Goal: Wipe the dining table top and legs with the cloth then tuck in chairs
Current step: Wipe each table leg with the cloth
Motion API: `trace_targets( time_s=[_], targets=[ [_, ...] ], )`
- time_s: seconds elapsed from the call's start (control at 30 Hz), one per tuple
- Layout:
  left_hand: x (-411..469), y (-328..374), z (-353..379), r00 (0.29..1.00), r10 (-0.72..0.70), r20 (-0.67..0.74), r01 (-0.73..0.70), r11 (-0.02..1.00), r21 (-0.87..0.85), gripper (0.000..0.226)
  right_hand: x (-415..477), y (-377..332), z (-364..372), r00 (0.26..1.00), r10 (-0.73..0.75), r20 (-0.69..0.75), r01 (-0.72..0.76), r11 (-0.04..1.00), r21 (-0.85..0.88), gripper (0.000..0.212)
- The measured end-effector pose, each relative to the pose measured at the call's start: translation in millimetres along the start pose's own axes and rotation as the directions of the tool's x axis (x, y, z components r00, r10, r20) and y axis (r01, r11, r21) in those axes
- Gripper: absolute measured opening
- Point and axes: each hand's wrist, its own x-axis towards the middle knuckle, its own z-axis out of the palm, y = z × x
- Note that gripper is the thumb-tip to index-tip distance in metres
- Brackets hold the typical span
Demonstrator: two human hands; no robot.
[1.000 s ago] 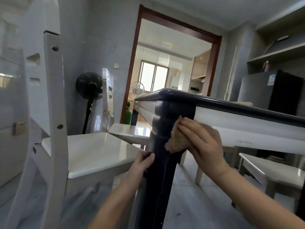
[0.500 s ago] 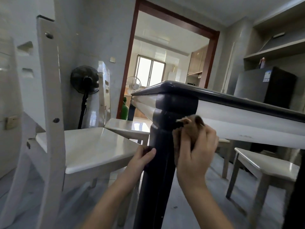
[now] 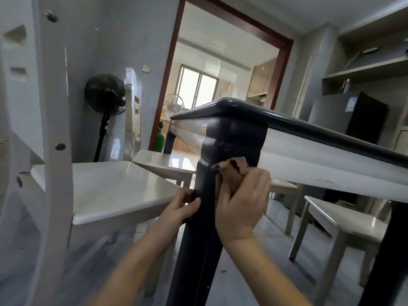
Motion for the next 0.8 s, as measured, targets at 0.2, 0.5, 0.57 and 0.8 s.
trace_targets(
  time_s=[0.2, 0.5, 0.57, 0.8],
  targets=[
    [0, -4, -2, 1.000, 0.005, 0.003, -0.005, 1.000, -0.004, 0.040, 68, -39, 19, 0.985, -0.102, -0.136, 0.102, 0.995, -0.009, 0.027],
    [-2, 0, -2, 1.000, 0.012, 0.021, -0.012, 1.000, -0.008, 0.039, 6, -27, 5, 0.993, -0.115, 0.026, 0.115, 0.993, -0.005, 0.024],
    [-2, -1, -3, 1.000, -0.004, 0.031, 0.005, 1.000, -0.014, 0.043, 47, -46, 13, 0.995, -0.095, -0.035, 0.094, 0.995, -0.019, 0.030],
    [-4, -11, 5, 0.995, 0.094, -0.045, -0.094, 0.996, -0.003, 0.022, -7, -22, 9, 0.998, 0.064, -0.020, -0.063, 0.998, 0.016, 0.030]
  ],
)
